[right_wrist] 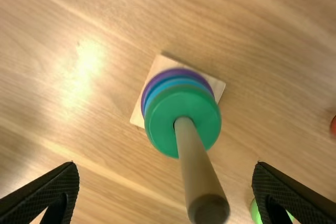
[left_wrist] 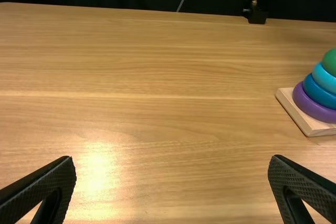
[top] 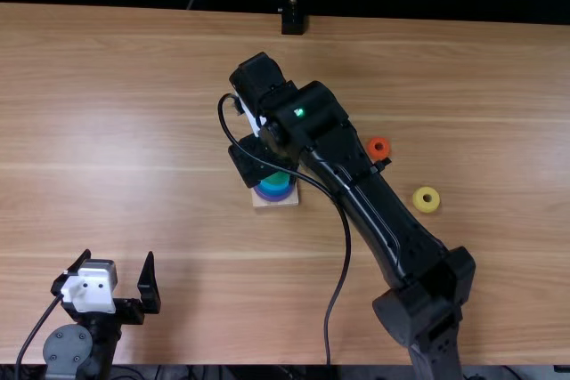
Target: Build the Hanoi tower: stack the rings onto the peg from bottom to top in this color order: purple, dark blue, light blue, dark green, light green, yellow, orange.
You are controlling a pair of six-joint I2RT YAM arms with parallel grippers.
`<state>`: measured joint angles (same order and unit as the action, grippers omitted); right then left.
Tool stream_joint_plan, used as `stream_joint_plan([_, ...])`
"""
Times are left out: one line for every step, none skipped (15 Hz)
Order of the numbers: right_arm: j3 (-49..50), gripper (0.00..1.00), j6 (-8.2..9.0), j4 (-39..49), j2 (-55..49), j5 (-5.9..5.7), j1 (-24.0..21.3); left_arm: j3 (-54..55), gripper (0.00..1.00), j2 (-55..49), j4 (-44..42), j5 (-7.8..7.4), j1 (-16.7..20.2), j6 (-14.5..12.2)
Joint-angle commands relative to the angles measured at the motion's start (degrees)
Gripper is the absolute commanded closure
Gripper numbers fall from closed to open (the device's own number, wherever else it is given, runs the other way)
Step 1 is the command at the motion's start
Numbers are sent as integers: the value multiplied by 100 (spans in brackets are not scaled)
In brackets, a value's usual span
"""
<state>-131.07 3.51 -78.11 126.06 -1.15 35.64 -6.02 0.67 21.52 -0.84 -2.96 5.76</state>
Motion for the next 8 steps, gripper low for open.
stream_joint_plan([-314,0,50,84,-187,-54,-22,602,0,-67,453,-74,32,-80])
stream_joint_plan([-306,0,50,274,-407,-65,-22,602,0,-67,453,-74,32,-80])
stream_joint_plan([-226,0,29,516,-583,-138,-31,602,0,-67,453,-74,32,-80])
stream_joint_plan([-103,0,-3,749,-750,-328,-48,602,0,-67,453,-74,32,-80])
stream_joint_plan([160,0,-13,907,-969,-550,-57,602,0,-67,453,-74,32,-80])
stream_joint_plan([477,0,-13,1128,-1277,-761,-110,602,0,-67,453,-74,32,-80])
stream_joint_plan([837,0,-24,1434,-1637,-877,-154,602,0,-67,453,-74,32,-80])
stream_joint_plan([1224,0,-13,1772,-1954,-887,-180,602,0,-67,453,-74,32,-91])
